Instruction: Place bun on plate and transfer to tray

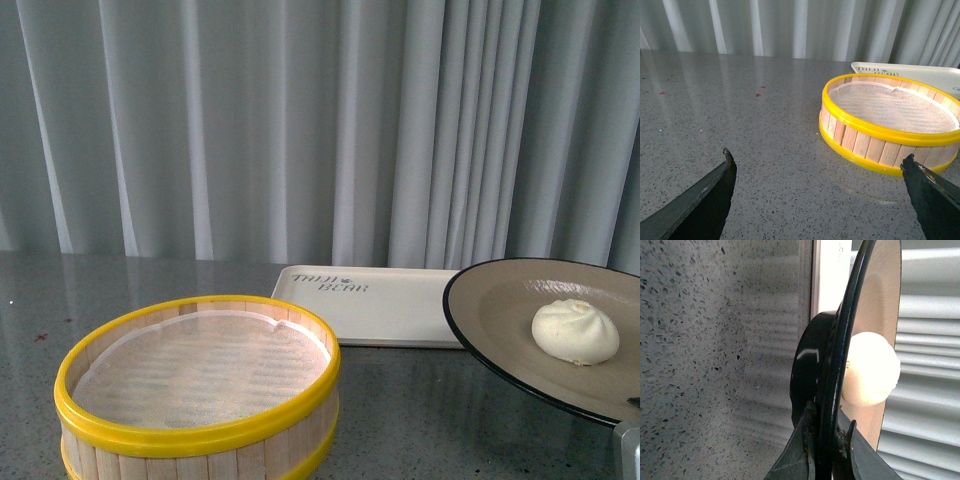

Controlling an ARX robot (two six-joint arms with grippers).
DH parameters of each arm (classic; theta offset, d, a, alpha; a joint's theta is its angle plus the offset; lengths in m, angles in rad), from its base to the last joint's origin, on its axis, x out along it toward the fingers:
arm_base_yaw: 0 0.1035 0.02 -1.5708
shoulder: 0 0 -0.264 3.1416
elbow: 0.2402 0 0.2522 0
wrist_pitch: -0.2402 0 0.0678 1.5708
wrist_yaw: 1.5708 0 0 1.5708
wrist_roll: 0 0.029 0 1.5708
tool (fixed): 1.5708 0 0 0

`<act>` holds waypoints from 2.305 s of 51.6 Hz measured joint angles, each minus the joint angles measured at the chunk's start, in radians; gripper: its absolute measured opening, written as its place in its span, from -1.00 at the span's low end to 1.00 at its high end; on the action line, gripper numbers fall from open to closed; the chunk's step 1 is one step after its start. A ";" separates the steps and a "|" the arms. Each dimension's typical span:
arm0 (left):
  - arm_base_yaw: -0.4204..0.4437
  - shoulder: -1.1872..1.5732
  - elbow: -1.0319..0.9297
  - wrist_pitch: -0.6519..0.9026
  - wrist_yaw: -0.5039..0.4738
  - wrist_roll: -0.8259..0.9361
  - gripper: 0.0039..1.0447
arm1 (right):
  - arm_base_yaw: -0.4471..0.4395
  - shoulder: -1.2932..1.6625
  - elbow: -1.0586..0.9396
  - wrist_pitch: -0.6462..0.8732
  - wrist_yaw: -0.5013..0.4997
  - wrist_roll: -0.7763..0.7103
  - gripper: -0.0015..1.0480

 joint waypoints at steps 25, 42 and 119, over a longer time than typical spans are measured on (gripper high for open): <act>0.000 0.000 0.000 0.000 0.000 0.000 0.88 | -0.101 0.080 0.318 -0.326 -0.138 -0.035 -0.94; 0.000 0.000 0.000 0.000 0.000 0.000 0.88 | -0.167 0.304 0.604 -0.446 -0.196 -0.084 -0.94; 0.000 0.000 0.000 0.000 0.000 0.000 0.88 | -0.109 0.914 1.310 -0.668 -0.328 -0.018 -0.94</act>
